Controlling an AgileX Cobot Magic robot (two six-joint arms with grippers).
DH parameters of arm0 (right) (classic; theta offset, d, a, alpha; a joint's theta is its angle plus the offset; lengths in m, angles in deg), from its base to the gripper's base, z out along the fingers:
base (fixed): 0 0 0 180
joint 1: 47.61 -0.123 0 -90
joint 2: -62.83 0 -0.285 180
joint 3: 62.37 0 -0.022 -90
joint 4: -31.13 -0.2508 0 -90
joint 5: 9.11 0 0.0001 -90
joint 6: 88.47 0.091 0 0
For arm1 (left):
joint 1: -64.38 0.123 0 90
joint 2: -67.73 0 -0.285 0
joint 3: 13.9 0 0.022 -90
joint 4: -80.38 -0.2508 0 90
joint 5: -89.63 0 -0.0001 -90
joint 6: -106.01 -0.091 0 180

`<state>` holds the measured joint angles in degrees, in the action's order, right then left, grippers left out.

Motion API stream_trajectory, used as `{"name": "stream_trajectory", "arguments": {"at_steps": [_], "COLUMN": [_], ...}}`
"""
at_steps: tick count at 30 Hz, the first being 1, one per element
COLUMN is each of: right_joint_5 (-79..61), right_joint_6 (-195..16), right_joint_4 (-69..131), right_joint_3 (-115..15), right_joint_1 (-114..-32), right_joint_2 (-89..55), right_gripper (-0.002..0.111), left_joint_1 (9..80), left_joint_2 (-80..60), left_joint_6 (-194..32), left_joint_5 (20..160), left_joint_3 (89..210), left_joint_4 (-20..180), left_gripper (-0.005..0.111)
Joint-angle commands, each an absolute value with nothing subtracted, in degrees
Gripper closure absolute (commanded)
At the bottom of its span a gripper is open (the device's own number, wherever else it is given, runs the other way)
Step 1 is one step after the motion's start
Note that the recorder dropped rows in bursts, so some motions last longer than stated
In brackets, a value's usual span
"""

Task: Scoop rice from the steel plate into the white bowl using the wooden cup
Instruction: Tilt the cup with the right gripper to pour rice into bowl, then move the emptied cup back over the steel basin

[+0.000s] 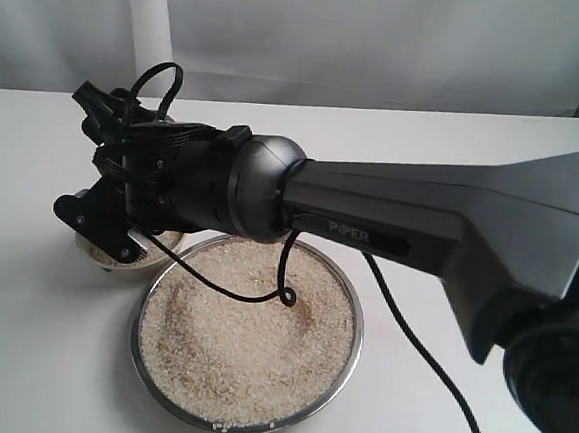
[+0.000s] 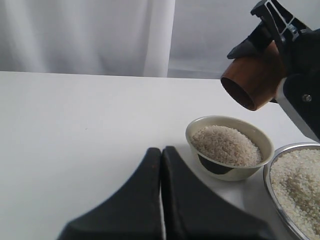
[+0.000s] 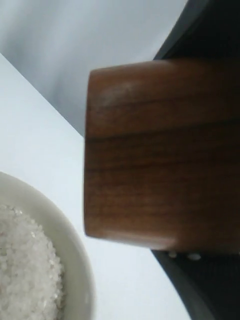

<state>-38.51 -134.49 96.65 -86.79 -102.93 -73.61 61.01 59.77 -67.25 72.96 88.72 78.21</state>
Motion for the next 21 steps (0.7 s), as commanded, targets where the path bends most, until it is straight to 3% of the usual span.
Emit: {"name": "stream_trajectory", "arguments": {"at_steps": [1, 11, 15, 21], "right_joint_5": [-40.4, -46.9, -61.7, -66.8], "right_joint_6": [-134.0, -122.5, -124.1, -128.3], "right_joint_4": [97.9, 75.6, 72.9, 76.2], "right_joint_3": [-87.2, -87.2, -86.8, -70.4], "right_joint_1": [-103.0, -103.0, -102.8, -99.5], "right_joint_2": [-73.4, -67.5, -60.7, -55.9], "right_gripper": [0.108, 0.108, 0.108, 0.108], "left_joint_1": [60.8, 60.8, 60.8, 60.8], "left_joint_2": [59.9, 59.9, 59.9, 59.9], "left_joint_6": [-66.9, -67.0, -66.9, -66.9], "left_joint_5": [73.3, 73.3, 73.3, 73.3], "left_joint_3": [88.9, 88.9, 88.9, 88.9], "left_joint_4": [78.5, 78.5, 78.5, 78.5], "left_gripper": [0.107, 0.107, 0.107, 0.107]}}
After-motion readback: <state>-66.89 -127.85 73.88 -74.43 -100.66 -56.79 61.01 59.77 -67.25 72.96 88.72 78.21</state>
